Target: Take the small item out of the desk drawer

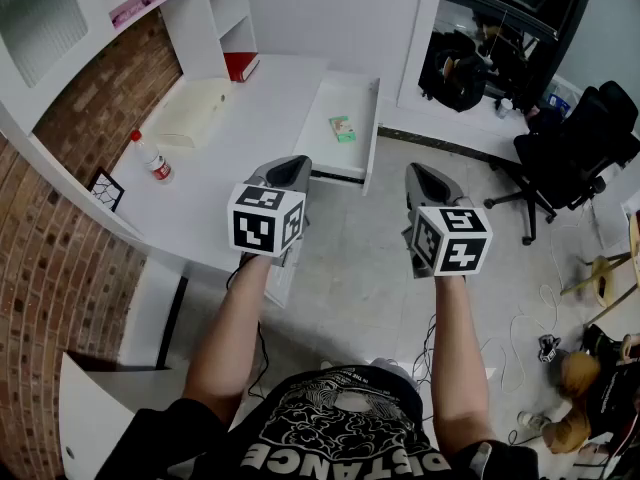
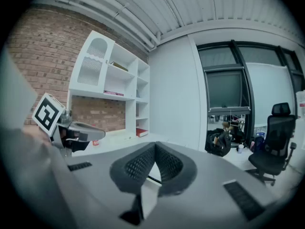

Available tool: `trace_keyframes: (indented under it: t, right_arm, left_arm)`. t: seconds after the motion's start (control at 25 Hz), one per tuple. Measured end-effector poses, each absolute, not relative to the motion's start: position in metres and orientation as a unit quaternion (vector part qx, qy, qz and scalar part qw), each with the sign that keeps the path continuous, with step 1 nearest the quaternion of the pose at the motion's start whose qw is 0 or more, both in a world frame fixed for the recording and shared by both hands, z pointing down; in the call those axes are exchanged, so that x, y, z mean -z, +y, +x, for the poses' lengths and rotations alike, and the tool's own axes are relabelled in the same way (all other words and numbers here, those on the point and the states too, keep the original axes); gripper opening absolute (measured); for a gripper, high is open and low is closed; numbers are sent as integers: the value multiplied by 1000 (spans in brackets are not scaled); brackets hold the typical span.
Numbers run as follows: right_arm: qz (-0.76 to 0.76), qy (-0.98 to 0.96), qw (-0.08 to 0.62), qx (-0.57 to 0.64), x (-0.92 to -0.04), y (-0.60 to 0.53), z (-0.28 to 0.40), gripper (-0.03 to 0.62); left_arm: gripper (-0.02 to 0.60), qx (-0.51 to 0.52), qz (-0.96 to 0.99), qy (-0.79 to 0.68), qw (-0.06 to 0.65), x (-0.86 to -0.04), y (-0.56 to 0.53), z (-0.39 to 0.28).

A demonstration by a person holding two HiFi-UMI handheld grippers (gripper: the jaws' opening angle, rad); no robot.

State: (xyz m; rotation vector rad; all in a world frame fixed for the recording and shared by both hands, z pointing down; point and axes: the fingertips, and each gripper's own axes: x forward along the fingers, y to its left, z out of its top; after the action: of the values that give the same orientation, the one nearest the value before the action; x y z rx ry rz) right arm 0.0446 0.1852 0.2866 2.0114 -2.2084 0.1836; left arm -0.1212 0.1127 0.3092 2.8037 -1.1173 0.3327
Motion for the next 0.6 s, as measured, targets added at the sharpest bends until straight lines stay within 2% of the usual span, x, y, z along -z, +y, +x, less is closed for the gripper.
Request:
trace_keyframes:
  t: [0.32,0.6]
  right_arm:
    - [674,-732,71,-66,-291,180,40,6]
    - [664,-741,77,-68,-295,164,34,48]
  left_arm:
    - [5,-108,924,-363,51,-310,109,-118]
    - [5,-104,923,-367,49,-308,101,-117]
